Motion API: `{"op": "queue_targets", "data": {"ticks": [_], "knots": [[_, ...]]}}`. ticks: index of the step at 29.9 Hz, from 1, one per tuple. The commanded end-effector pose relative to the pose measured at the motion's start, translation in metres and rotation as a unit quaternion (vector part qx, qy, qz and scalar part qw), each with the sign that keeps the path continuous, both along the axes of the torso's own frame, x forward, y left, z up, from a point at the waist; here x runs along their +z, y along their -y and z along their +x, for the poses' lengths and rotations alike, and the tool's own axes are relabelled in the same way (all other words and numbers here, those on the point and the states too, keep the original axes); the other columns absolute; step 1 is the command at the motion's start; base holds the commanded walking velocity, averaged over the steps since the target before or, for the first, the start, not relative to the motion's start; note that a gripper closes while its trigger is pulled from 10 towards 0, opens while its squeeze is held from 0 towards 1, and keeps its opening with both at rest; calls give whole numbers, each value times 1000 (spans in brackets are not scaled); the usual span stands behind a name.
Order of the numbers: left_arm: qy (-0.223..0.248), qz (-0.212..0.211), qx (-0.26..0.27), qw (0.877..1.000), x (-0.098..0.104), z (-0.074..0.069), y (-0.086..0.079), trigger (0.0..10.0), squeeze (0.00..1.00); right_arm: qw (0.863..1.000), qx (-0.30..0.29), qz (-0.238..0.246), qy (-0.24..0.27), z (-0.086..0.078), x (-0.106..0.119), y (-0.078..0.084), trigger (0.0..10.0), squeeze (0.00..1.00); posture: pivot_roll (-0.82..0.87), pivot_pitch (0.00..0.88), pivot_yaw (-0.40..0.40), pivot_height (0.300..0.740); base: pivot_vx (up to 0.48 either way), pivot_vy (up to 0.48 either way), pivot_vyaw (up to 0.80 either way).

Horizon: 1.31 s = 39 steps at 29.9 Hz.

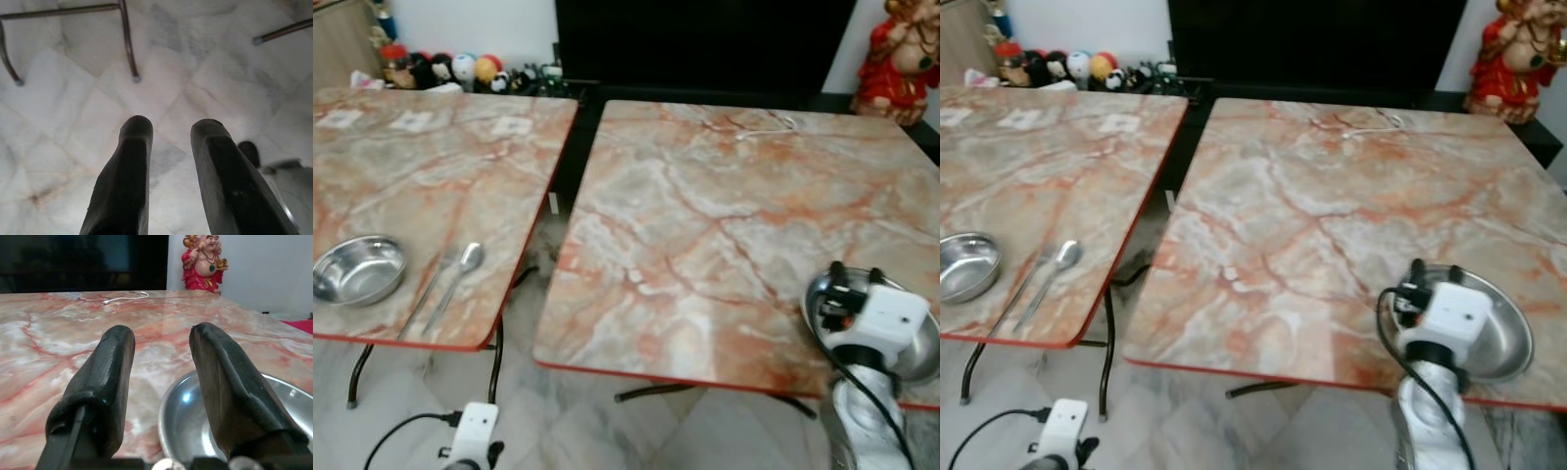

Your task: Setting the table

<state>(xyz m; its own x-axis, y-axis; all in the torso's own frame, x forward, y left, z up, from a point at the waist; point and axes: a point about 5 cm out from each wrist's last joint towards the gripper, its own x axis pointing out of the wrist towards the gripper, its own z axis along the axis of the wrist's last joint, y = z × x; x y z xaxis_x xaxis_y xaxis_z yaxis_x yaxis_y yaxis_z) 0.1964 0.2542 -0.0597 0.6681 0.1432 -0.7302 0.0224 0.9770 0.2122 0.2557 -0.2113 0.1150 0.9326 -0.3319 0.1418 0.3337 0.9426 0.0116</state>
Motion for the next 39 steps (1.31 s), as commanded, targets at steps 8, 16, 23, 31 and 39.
{"op": "queue_targets", "data": {"ticks": [8,16,23,31,39], "knots": [[-5,-5,-2,1000,-2,-1,4,10000,0,1000,-3,-10,6,0,2,6,10000,0,18,0,2,740,0,480,0],[1,-7,-1,1000,-1,0,5,10000,0,1000,10,-1,11,3,3,0,10000,0,27,0,-3,740,0,480,0],[3,-8,2,1000,-1,1,4,10000,0,1000,18,0,13,5,3,-3,10000,0,32,6,-7,740,0,480,0],[2,-8,5,1000,-1,0,3,10000,0,999,40,-12,13,7,3,-10,10000,0,36,6,-9,740,0,480,300],[0,-9,7,1000,-1,-1,2,10000,0,998,48,4,28,7,6,-12,10000,0,38,11,-10,740,0,480,300]]}}
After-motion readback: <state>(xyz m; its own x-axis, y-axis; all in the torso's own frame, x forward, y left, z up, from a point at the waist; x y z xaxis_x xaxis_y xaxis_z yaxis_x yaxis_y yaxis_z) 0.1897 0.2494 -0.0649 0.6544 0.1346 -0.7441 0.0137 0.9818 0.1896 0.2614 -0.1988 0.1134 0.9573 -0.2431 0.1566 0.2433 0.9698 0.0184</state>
